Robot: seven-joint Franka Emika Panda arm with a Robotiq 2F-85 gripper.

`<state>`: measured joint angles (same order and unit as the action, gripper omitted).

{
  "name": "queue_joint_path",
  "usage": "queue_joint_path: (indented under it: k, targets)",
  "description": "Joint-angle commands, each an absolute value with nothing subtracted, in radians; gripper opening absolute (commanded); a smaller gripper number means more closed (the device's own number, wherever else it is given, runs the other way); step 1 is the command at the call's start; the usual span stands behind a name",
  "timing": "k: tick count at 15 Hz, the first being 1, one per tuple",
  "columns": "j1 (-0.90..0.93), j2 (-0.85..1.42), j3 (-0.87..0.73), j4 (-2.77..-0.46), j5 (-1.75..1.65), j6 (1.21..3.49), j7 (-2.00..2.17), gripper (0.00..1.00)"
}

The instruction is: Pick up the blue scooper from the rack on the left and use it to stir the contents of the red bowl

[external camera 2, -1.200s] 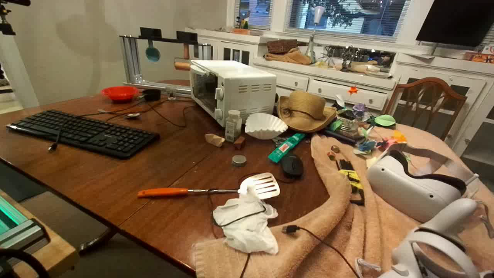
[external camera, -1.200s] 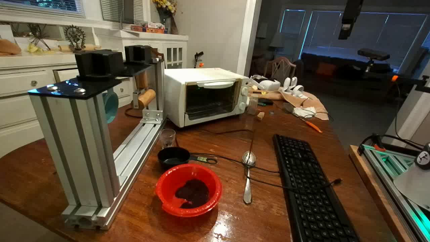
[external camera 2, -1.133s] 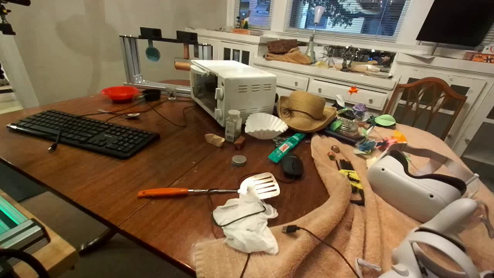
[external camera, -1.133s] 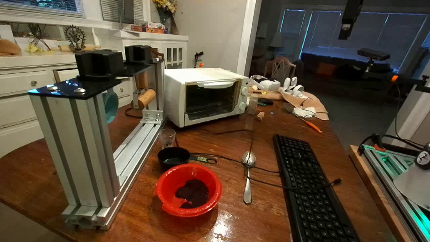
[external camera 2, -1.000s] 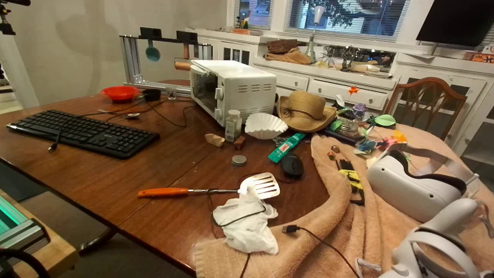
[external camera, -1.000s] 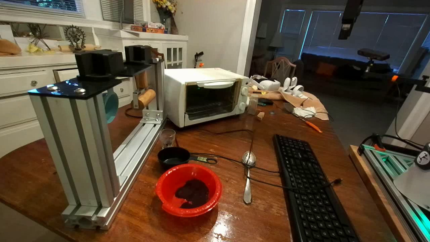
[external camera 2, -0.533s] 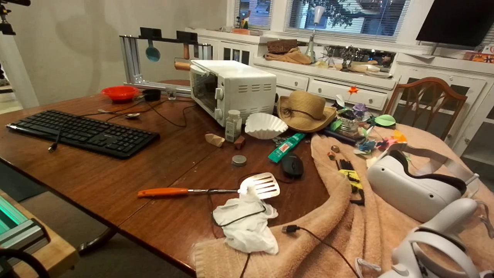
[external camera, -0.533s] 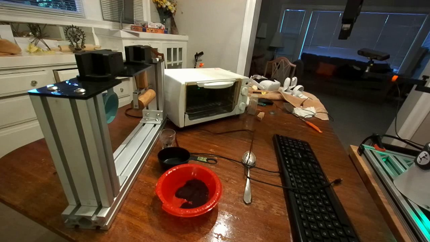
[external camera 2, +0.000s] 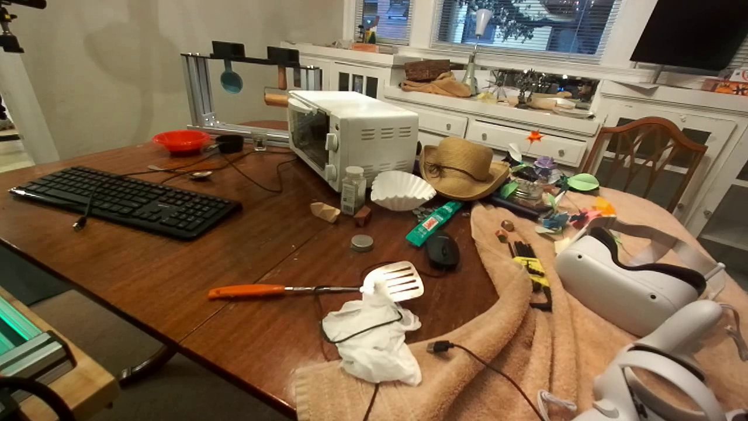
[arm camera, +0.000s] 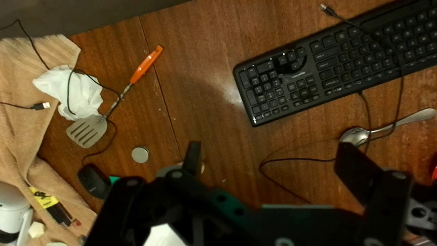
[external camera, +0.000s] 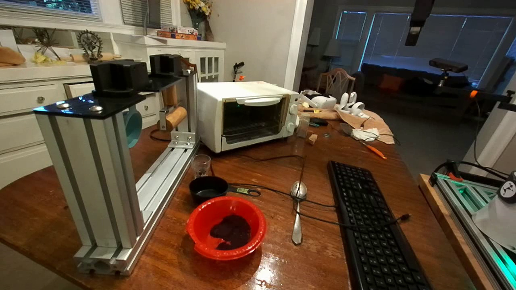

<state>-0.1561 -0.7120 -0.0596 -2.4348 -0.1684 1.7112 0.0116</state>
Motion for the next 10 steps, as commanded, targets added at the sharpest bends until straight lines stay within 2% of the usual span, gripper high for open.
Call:
queue_joint_path:
  k: [1, 10]
  targets:
    - [-0.061, -0.668, -0.02, -2.402, -0.124, 1.742, 0.004, 1.0]
    - [0.146, -0.403, 0.154, -2.203, -0.094, 1.883, -0.054, 1.0]
